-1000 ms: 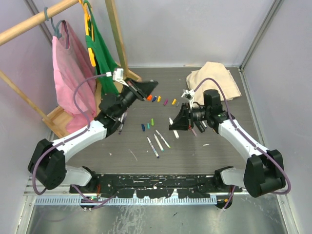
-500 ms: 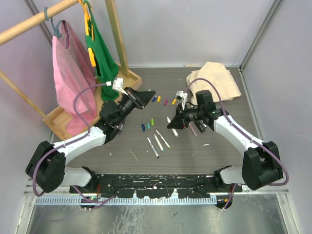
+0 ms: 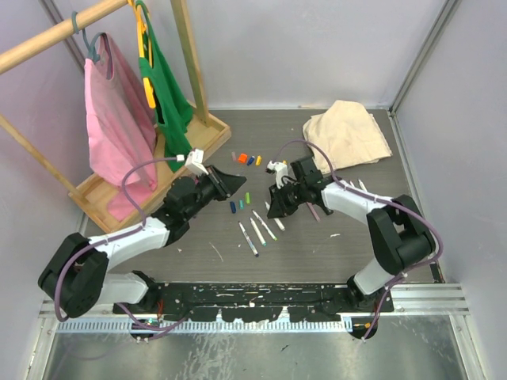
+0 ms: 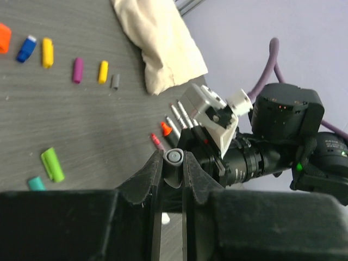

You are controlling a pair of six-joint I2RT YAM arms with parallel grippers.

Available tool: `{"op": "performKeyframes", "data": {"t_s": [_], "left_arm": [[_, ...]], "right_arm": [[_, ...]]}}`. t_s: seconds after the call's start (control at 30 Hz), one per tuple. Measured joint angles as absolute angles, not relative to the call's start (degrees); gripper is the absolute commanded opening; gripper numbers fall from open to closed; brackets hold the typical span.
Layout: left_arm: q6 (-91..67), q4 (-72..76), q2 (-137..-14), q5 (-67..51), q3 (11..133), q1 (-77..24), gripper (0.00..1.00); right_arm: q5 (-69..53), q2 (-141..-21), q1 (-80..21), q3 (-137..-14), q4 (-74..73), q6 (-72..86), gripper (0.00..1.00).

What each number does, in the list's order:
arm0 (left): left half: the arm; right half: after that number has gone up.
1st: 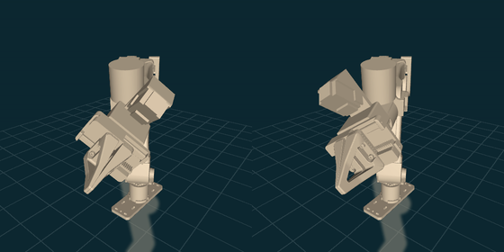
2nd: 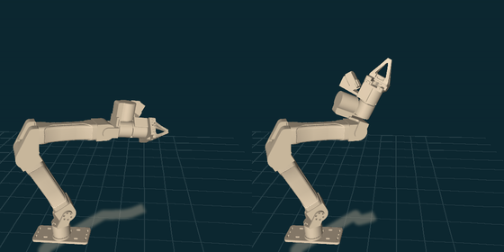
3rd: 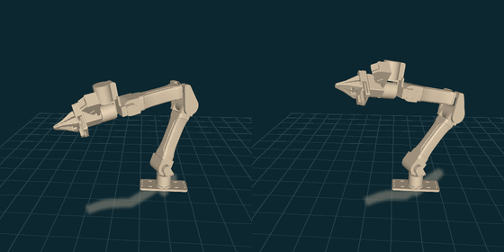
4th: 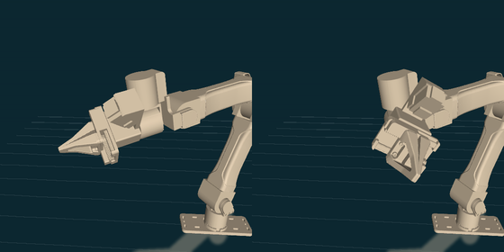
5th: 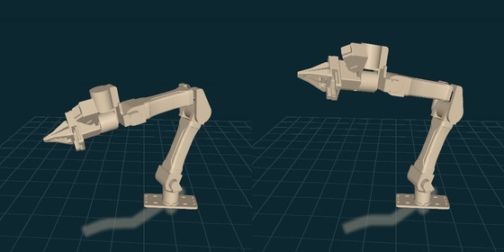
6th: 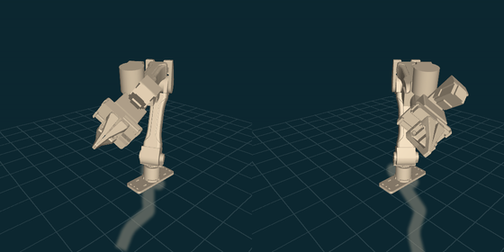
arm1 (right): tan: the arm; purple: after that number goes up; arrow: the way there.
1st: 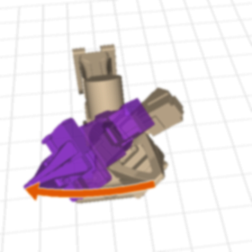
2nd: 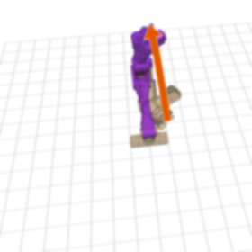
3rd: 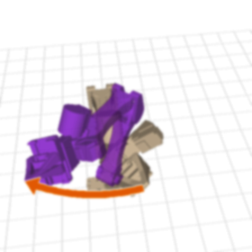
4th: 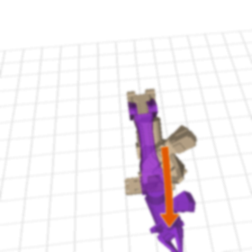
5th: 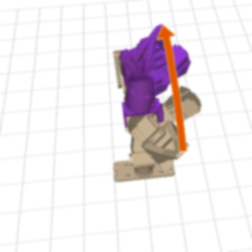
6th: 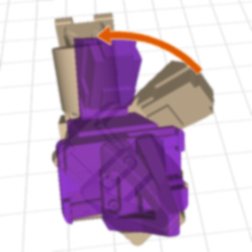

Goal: Open the pen caps
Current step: Place the pen at the center of the board.

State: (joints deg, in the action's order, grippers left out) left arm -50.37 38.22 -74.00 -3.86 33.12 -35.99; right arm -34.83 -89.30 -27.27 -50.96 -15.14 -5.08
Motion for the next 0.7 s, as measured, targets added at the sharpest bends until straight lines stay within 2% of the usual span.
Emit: {"op": "performKeyframes", "data": {"t_s": [0.3,0.7], "left_arm": [[-51.3,34.6,-69.1,-3.1,28.0,-36.0,0.0],[-52.1,31.2,-65.7,-2.9,25.5,-36.0,0.0]], "right_arm": [[-30.2,-94.6,-28.7,-51.7,-14.6,-1.5,0.14],[-26.6,-96.9,-30.0,-52.6,-14.6,-0.7,0.23]]}}
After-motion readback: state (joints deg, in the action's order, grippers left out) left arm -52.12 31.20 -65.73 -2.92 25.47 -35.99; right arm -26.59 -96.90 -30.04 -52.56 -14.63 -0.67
